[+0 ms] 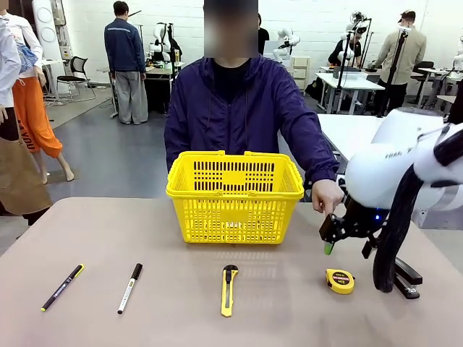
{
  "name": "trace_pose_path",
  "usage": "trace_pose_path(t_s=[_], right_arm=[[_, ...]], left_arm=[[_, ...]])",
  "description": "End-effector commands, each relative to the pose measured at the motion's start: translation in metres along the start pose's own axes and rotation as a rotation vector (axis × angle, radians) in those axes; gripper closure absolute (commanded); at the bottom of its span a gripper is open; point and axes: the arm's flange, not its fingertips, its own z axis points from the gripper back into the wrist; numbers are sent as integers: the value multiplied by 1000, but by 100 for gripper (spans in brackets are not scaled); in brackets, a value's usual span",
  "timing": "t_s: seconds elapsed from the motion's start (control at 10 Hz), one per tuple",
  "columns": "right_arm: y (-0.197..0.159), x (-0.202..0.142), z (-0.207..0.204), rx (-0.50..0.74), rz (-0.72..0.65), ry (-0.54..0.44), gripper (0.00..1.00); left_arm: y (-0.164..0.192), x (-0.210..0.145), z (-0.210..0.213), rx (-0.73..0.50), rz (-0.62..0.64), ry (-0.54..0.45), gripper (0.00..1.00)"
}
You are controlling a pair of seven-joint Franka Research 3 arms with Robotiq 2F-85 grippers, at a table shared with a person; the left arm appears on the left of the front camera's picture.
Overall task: Place the items the person wants into the basket.
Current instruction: Pick up the item the person points to and place it in the Market Basket.
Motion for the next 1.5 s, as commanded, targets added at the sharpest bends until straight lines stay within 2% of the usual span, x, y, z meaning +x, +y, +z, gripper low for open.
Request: trace_pose_path(t_s=[0.0,0.6,1.0,1.1,1.2,1.3,1.4], right_arm=[[5,4,-28,-51,-30,-12,0],[2,18,-67,-71,-61,40,0],[4,18,-72,-82,-45,78,0],[4,17,-72,-82,-22,95,18],[4,17,-71,-86,-21,102,57],[4,16,-71,-88,-18,110,74],[5,16,-71,-86,-17,113,100]], left_arm=[[0,-1,0,-11,-8,-8,0],[0,-1,0,-11,-8,-8,0],[0,-1,0,-11,-8,-8,0],[0,-1,0,-11,-8,-8,0],[0,-1,0,-11,-8,-8,0],[0,-1,0,-11,-8,-8,0],[0,-1,0,-11,-8,-8,0]])
